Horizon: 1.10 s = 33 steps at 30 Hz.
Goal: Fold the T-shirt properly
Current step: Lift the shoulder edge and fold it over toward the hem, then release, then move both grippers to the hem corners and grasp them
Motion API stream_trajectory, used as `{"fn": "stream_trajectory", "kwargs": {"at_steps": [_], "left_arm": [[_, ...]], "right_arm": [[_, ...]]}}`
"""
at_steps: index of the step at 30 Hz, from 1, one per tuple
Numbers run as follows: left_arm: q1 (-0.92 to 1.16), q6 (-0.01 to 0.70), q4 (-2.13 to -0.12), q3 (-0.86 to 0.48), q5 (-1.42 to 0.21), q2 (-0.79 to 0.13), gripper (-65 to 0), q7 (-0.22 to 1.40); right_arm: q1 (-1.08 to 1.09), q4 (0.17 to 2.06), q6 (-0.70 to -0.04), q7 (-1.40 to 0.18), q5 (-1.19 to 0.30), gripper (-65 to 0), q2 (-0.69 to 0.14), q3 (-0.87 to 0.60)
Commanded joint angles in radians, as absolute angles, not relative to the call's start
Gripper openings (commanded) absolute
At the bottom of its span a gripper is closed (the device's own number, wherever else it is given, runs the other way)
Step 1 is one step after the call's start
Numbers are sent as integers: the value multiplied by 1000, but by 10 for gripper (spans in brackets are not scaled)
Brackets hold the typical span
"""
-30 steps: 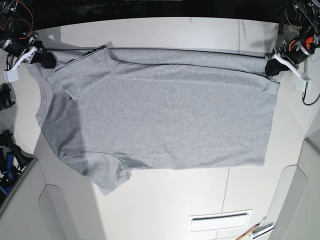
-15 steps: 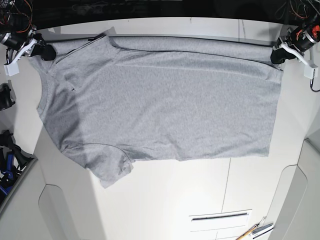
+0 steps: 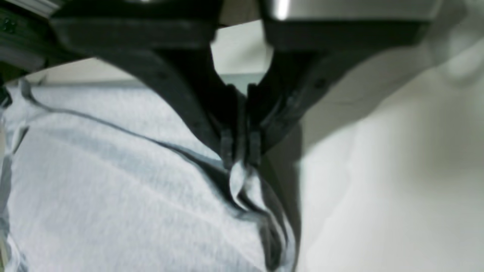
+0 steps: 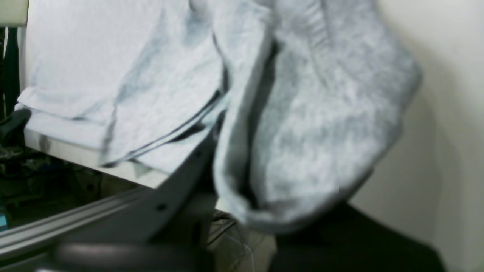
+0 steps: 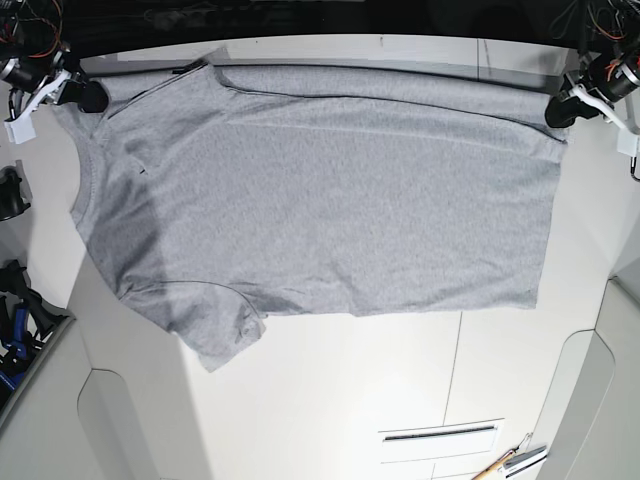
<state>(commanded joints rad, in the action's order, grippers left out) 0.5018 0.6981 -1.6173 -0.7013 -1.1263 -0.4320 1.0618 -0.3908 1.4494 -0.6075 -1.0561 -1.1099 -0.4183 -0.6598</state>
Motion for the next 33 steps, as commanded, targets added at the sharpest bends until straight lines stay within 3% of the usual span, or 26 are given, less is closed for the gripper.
{"fn": "stream_trajectory", "kwargs": {"at_steps": [3, 6, 8, 14, 20, 21, 24, 33], "left_arm": [[502, 698, -1617, -725, -1126, -432, -489, 1062], [502, 698, -1617, -729, -1137, -432, -398, 1063], [502, 698, -1617, -729, -1148, -433, -395, 1067], [500, 698, -1620, -743, -1156, -436, -394, 1055], [496, 698, -1752, -906, -1171, -438, -392, 1015], [496, 698, -1776, -914, -1171, -447, -366, 1013], [488, 698, -1793, -912, -1166, -469, -254, 1005], [382, 698, -1763, -837, -1057, -469, -253, 960]], "right_arm": [[-389, 1449, -607, -1052, -1099, -644, -418, -684], [-389, 1449, -607, -1051, -1099, -455, -418, -738], [-388, 1449, -607, -1050, -1100, -397, -418, -794], [-358, 1449, -607, -1028, -1106, -393, -419, -955], [-236, 1449, -606, -952, -1034, -393, -439, -989], [-206, 1449, -606, -926, -1011, -393, -443, -988], [-100, 1449, -598, -888, -944, -393, -452, -964], [171, 1349, -572, -760, -702, -393, -454, -672]]}}
